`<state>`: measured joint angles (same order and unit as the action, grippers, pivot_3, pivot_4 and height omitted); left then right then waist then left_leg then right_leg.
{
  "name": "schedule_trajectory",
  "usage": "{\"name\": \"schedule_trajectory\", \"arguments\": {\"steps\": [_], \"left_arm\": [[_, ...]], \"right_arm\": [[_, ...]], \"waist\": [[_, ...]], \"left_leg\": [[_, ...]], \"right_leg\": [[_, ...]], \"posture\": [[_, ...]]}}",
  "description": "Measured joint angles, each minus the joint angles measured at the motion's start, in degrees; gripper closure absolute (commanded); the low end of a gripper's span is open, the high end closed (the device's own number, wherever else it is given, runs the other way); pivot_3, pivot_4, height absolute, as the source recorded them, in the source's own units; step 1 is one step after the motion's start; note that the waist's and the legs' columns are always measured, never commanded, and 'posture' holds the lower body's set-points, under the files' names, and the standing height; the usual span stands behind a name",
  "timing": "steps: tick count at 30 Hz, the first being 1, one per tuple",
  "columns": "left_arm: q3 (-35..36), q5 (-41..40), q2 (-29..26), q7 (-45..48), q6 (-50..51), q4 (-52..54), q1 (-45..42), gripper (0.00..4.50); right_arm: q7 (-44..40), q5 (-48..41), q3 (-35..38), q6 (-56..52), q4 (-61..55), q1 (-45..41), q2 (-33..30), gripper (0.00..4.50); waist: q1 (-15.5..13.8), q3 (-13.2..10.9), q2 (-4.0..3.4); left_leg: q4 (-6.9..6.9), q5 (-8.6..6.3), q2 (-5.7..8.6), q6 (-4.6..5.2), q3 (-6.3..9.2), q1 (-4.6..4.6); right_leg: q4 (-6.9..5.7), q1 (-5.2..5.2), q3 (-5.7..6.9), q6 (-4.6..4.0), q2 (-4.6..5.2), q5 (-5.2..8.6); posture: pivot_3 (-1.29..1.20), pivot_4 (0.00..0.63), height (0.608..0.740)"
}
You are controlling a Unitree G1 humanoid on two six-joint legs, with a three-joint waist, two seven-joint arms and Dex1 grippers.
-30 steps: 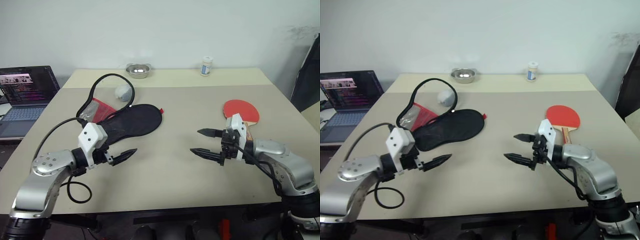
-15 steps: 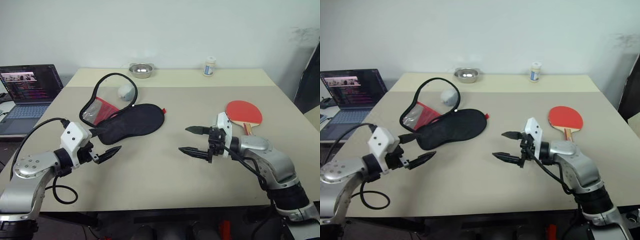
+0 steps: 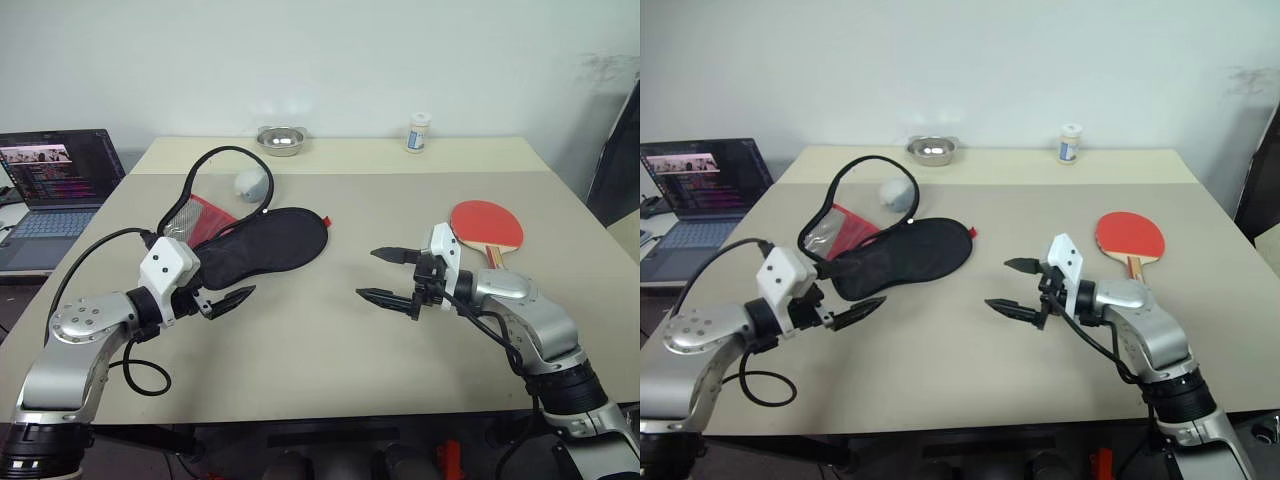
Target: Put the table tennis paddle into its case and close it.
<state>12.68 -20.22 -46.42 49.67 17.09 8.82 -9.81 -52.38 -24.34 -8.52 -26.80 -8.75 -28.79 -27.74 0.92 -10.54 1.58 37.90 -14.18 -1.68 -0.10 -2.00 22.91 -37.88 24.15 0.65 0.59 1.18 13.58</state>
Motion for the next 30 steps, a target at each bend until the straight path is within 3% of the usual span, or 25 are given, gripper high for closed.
{"name": "schedule_trajectory", "arguments": {"steps": [12,18,25,30], "left_arm": [[-7.36,5.43,1.65,1.71,-5.92,-10.8,-8.29,0.0],[-11.22,10.25,3.13,3.66,-11.87,-27.51,-16.7,0.0],[-15.31,15.15,5.17,7.98,-18.46,-49.99,-28.67,0.0],[-17.45,17.91,5.08,12.91,-23.67,-58.4,-31.88,0.0]], "right_arm": [[1.28,-0.63,1.12,-2.0,-4.68,1.24,-1.3,0.03],[0.87,-7.31,5.31,-11.44,-12.21,1.53,-7.01,0.03],[3.09,-10.67,7.21,-15.87,-14.24,1.06,-7.66,0.03],[4.42,-11.16,7.41,-16.62,-15.01,1.04,-7.83,0.03]], "waist": [[-0.54,0.0,0.0],[-0.87,0.01,0.01],[-0.76,0.01,0.02],[-0.78,0.0,0.05]], "left_leg": [[0.0,0.0,0.01,0.0,0.01,0.01],[0.03,0.0,0.02,0.0,0.03,0.02],[0.02,0.0,0.05,0.01,-0.01,0.05],[0.03,0.0,0.04,0.01,0.04,0.1]], "right_leg": [[0.0,0.01,0.02,0.0,-0.01,0.0],[0.0,-0.01,0.07,0.0,-0.02,0.0],[0.01,0.02,0.06,0.01,-0.08,0.0],[0.02,0.04,0.1,0.01,-0.08,0.0]], "posture": [[0.0,0.15,0.74],[0.0,0.15,0.74],[0.0,0.15,0.74],[0.0,0.15,0.74]]}}
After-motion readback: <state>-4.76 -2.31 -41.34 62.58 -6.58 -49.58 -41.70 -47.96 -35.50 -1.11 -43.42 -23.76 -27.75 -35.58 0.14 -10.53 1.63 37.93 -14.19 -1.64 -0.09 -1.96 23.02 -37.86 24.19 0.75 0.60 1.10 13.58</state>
